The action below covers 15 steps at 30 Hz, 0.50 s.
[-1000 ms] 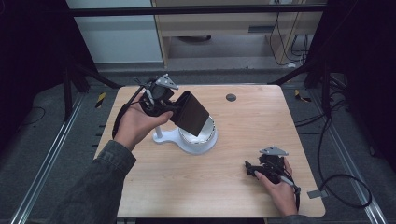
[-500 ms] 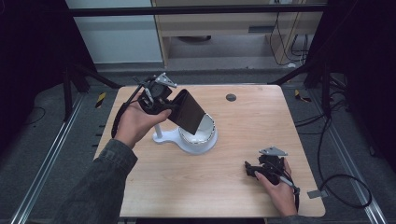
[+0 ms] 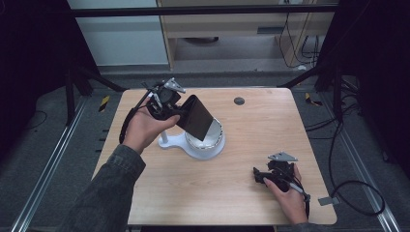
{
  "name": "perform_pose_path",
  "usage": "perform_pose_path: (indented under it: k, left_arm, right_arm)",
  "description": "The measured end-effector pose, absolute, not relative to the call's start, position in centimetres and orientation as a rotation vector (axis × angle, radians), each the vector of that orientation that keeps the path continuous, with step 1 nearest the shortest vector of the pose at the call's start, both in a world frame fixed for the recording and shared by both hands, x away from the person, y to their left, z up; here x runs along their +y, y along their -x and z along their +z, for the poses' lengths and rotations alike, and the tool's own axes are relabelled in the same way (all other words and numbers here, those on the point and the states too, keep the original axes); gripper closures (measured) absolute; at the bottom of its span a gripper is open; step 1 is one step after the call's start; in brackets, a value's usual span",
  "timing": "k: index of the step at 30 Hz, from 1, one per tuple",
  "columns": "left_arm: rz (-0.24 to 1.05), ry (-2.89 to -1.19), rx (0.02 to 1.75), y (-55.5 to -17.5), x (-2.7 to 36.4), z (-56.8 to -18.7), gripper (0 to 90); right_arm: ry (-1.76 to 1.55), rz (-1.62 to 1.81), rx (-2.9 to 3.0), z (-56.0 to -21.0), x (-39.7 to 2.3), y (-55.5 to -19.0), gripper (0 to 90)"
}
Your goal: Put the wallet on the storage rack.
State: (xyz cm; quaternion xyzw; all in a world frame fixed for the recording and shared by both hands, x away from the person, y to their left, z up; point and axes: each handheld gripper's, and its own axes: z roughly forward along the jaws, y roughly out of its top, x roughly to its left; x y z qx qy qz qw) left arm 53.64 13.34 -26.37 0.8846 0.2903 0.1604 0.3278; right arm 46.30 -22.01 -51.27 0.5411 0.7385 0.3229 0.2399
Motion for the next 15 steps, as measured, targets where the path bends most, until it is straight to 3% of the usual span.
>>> perform_pose_path:
  k: [15]
  left_arm:
    - [0.412, -2.363, 0.748, -54.0, 11.7, -28.3, 80.6]
  right_arm:
    - [-1.475, 0.883, 2.028, -51.2, -22.0, -46.2, 5.8]
